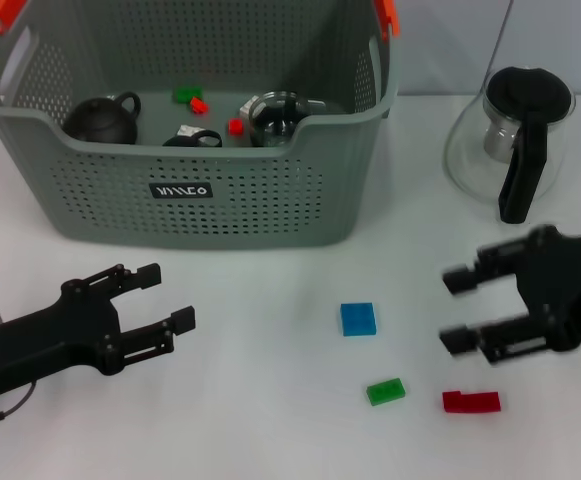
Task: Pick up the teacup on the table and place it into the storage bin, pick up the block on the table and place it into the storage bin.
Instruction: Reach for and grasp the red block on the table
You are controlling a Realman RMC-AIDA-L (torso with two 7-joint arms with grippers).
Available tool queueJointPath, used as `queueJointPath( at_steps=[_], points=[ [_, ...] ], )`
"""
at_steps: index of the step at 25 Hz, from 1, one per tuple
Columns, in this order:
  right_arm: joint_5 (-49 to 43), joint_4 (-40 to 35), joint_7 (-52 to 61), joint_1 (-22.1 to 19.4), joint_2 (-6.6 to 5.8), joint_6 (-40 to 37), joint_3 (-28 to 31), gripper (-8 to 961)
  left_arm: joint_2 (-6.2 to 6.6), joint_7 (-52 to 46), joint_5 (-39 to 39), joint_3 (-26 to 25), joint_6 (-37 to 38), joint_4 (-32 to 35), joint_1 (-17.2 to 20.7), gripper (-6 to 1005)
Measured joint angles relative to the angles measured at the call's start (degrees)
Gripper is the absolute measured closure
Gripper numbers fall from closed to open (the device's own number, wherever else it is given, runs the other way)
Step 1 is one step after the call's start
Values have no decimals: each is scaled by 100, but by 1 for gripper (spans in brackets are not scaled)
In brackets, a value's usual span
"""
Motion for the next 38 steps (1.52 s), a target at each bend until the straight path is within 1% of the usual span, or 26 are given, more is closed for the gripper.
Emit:
queueJointPath(
  at_steps=[3, 6, 8, 9, 14, 18, 24, 32, 38],
  points=[
    [-953, -75, 402, 356, 34, -253, -135, 251, -10, 4, 0, 0, 1, -13, -1, 204],
    [-1880, -43, 525, 660, 141, -304, -446, 263, -19, 5, 0, -1, -5, -22, 4, 204],
    [-2108, 20, 542, 761, 166, -213, -724, 274, -22, 6, -1, 0, -11, -23, 5, 204],
    [-2151, 42, 552, 797, 168, -147, -852, 280, -23, 6, -4, -1, -15, -23, 5, 204],
    [-2301, 143, 816, 829, 167, 354, -1515, 395, -26, 6, -5, -1, -41, -26, 5, 204],
    [-2527, 370, 979, 831, 170, 700, -2071, 487, -35, 4, -4, -1, -95, -36, 9, 204],
    [-2611, 634, 1056, 816, 172, 1164, -2750, 487, -38, 7, 0, -1, -140, -80, -13, 204],
    [-2738, 746, 1090, 786, 171, 1564, -3057, 491, -27, 7, 9, 10, -237, -181, -18, 205],
    [-2744, 984, 1169, 825, 172, 1800, -3367, 495, -25, 6, 9, 4, -237, -182, -14, 205]
  ],
)
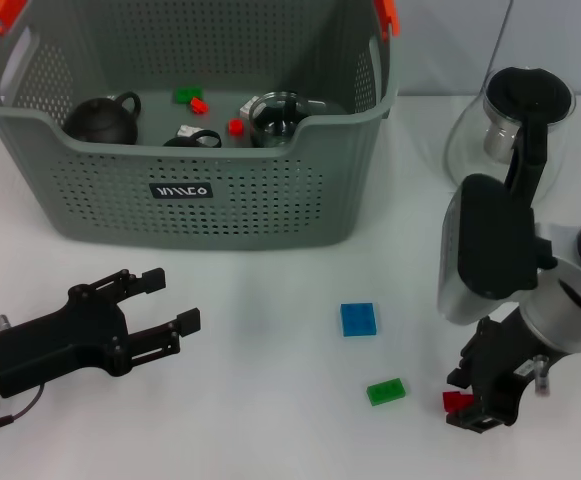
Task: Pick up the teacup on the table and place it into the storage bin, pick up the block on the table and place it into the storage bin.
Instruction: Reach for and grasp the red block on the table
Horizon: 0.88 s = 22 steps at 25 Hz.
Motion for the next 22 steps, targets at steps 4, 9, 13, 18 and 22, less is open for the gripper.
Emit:
queueJointPath(
  at_steps=[4, 9, 13, 18, 22],
  points=[
    [-15, 26, 22, 4, 0, 106, -82, 497, 0, 0, -1, 3, 0, 0, 0, 205],
    [-151, 55, 146, 8, 0, 206, -186, 510, -1, 0, -1, 11, 2, 0, 0, 205],
    [-161, 85, 173, 17, 0, 267, -289, 532, -5, 0, -1, 11, 1, 0, 0, 204],
    [-164, 103, 209, 18, 0, 306, -330, 560, -8, 0, -1, 11, 1, 0, 4, 204],
    [-162, 203, 263, 51, -1, 319, -487, 643, -9, 0, -2, 7, 0, 0, 16, 204]
  ],
)
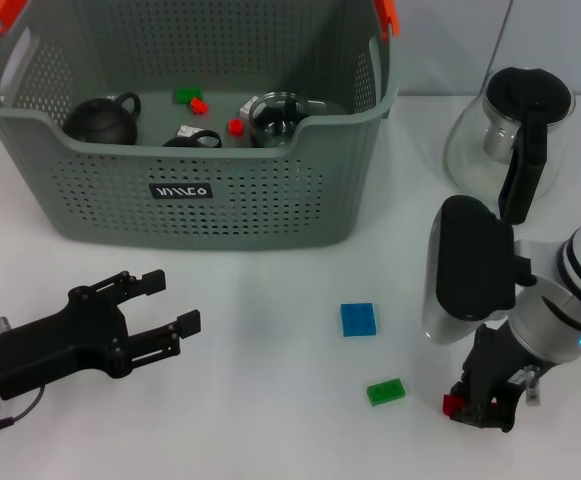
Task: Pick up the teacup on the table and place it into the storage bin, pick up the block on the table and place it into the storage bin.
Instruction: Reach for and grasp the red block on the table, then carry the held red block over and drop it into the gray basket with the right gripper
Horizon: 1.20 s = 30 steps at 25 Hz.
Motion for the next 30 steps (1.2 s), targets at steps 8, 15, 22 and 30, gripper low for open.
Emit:
queueJointPath(
  at_steps=[8, 15, 22, 30],
  points=[
    [102, -491, 79, -114, 0, -129, 355, 752, 0, 0, 0, -11, 0, 0, 2, 205],
    [1761, -1564, -710, -567, -7, -322, 1898, 752, 0, 0, 0, -12, 2, 0, 10, 204],
    [5089, -865, -1917, -667, -5, 201, 3298, 753, 9, 0, -4, -11, 4, 0, -33, 204],
    [4669, -24, -608, 790, -32, 2267, 2881, 753, 1, -14, -9, 0, 1, 0, -55, 205]
  ],
)
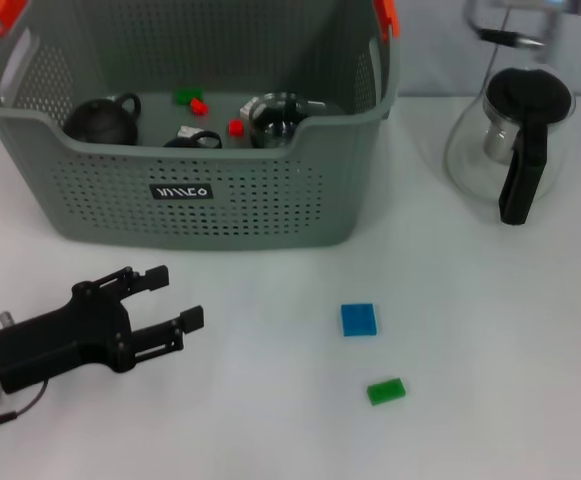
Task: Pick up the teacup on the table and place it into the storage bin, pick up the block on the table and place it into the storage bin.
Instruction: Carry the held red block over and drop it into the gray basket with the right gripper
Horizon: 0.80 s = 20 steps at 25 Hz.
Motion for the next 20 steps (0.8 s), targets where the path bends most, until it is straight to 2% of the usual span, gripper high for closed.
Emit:
queueJointPath(
  at_steps=[3, 5, 7, 9, 14, 20],
  points=[
    [-1371, 537, 874, 882, -2, 645, -222, 753, -8, 1, -9, -7, 0, 0, 15, 205],
    [-2253, 1214, 1224, 1527, 26, 926, -262, 753, -10, -7, -22, -10, 0, 0, 14, 205],
    [-2699, 1926, 1285, 2055, 35, 1232, -312, 752, -9, -17, -28, -12, 0, 0, 7, 205],
    [-2731, 2444, 1240, 2366, 40, 1589, -425, 752, -10, -18, -31, -12, -1, 0, 0, 204],
    [-2619, 2796, 1257, 2547, 75, 2033, -746, 741, -6, -26, -34, -10, 2, 0, -5, 204],
    [-2273, 2507, 1022, 2333, 55, 1911, -842, 728, 0, -14, -34, -12, 1, 0, -2, 204]
  ],
)
